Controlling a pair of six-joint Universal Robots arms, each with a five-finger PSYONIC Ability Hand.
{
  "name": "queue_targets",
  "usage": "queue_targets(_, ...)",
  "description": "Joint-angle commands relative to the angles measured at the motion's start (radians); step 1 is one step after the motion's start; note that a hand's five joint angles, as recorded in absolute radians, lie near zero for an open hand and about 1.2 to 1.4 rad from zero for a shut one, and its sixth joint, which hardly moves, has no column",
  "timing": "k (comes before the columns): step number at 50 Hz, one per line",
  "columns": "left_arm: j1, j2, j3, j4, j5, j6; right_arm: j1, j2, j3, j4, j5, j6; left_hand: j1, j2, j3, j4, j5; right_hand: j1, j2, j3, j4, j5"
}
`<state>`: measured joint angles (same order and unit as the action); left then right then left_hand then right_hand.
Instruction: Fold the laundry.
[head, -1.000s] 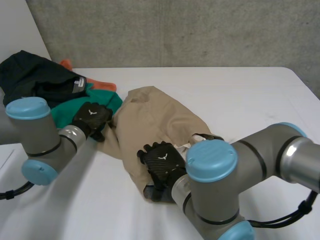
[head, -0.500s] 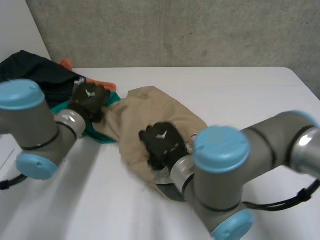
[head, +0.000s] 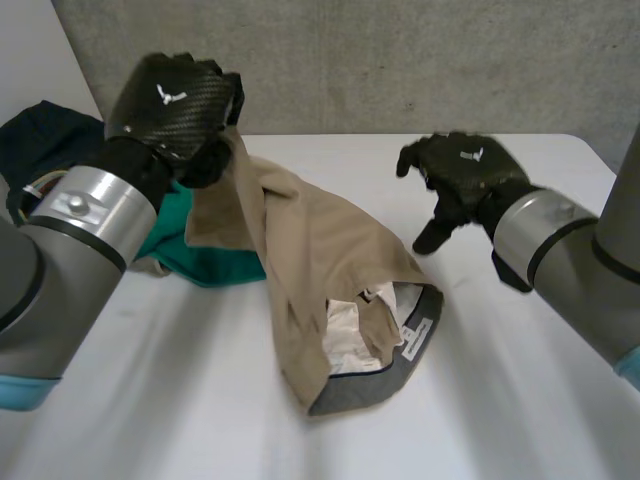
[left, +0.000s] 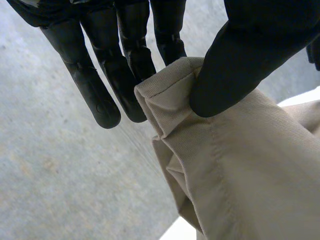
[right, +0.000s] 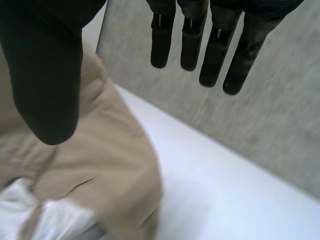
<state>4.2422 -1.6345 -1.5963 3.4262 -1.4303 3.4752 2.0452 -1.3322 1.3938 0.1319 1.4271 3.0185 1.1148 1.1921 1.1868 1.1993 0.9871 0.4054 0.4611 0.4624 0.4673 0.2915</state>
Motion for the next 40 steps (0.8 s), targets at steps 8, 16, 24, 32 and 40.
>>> queue_targets(8, -0.004, -0.18, 0.121, -0.004, -0.007, 0.031, 0.059, 0.047, 0.073, 0.179, 0.0, 0.453, 0.281, 0.204, 0.209, 0.197, 0.235, -0.231, -0.287, -0.288, -0.293, -0.291)
queue_targets(16, -0.021, -0.232, 0.165, -0.001, -0.016, 0.047, 0.153, 0.125, 0.044, 0.215, 0.007, 0.572, 0.281, 0.204, 0.209, 0.197, 0.235, -0.231, -0.287, -0.288, -0.293, -0.291)
queue_targets(24, -0.039, -0.238, 0.173, -0.001, -0.045, 0.047, 0.22, 0.243, -0.027, 0.215, 0.016, 0.597, 0.281, 0.204, 0.209, 0.197, 0.235, -0.231, -0.287, -0.288, -0.293, -0.291)
queue_targets(32, -0.047, -0.235, 0.17, -0.002, -0.047, 0.047, 0.283, 0.33, -0.105, 0.213, 0.081, 0.681, 0.281, 0.204, 0.209, 0.197, 0.235, -0.231, -0.287, -0.288, -0.293, -0.291)
queue_targets(40, -0.067, -0.228, 0.165, -0.002, -0.047, 0.047, 0.348, 0.416, -0.213, 0.213, 0.102, 0.738, 0.281, 0.204, 0.209, 0.197, 0.235, -0.218, -0.273, -0.275, -0.28, -0.278)
